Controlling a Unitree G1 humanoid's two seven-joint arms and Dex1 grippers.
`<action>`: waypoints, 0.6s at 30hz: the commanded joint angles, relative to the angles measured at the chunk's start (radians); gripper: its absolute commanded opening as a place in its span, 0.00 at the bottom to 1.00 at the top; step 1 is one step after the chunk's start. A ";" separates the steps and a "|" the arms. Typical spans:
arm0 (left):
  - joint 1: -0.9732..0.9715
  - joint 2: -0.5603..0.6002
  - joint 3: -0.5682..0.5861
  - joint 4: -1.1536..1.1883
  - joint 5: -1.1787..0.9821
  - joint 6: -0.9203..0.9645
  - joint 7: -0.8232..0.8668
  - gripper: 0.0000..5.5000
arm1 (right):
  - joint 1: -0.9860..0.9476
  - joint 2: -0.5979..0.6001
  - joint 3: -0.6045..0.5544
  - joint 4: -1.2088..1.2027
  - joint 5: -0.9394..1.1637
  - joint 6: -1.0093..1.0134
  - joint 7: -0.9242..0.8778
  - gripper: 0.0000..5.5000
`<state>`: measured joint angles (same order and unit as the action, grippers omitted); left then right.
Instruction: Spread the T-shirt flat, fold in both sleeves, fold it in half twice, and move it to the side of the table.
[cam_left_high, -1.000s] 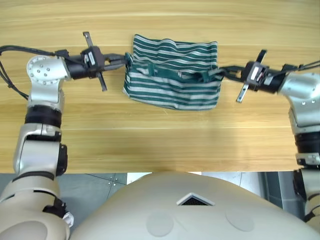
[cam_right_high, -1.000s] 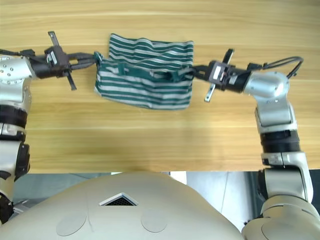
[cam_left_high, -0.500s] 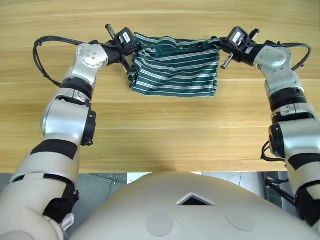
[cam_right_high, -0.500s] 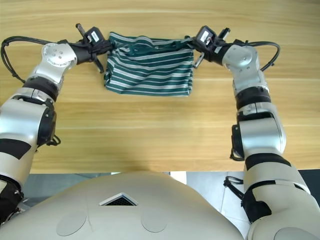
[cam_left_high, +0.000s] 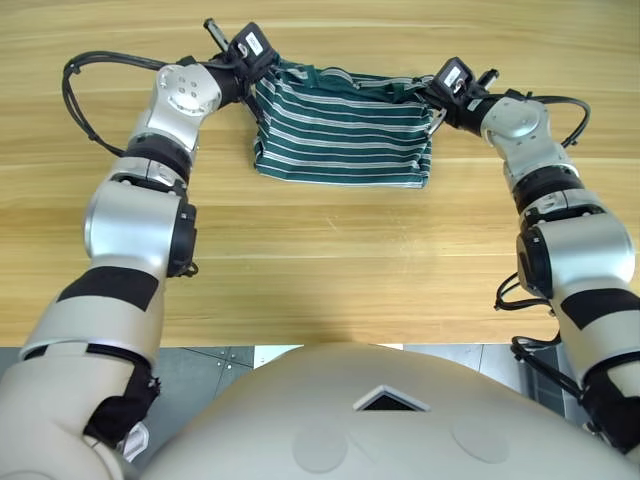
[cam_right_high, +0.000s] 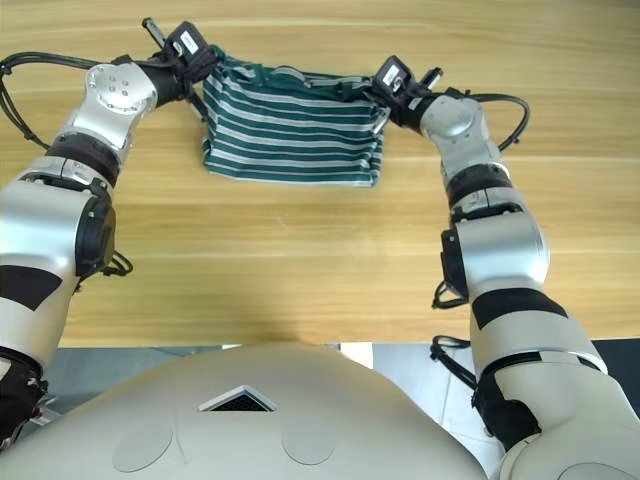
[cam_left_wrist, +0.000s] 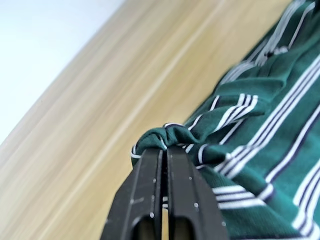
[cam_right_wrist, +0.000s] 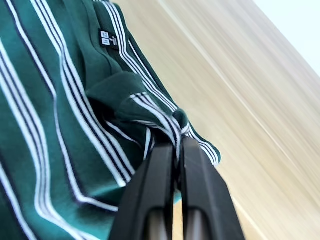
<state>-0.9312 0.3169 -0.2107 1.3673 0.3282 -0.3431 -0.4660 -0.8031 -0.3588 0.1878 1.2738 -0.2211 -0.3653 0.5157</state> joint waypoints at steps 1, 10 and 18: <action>0.028 -0.026 -0.048 0.020 0.081 0.087 0.080 0.01 | -0.027 0.031 -0.001 0.026 -0.019 0.034 -0.036 0.00; 0.025 -0.090 0.027 0.022 0.064 0.169 0.183 0.15 | -0.008 0.054 -0.007 0.048 -0.044 0.094 -0.141 0.25; -0.071 -0.076 0.167 0.015 -0.001 0.160 0.292 0.38 | -0.097 0.108 -0.206 0.058 0.122 0.139 -0.173 0.50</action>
<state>-0.9563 0.2262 -0.0707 1.3879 0.3466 -0.1878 -0.1962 -0.8375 -0.2778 0.0335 1.3263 -0.1453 -0.2476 0.3493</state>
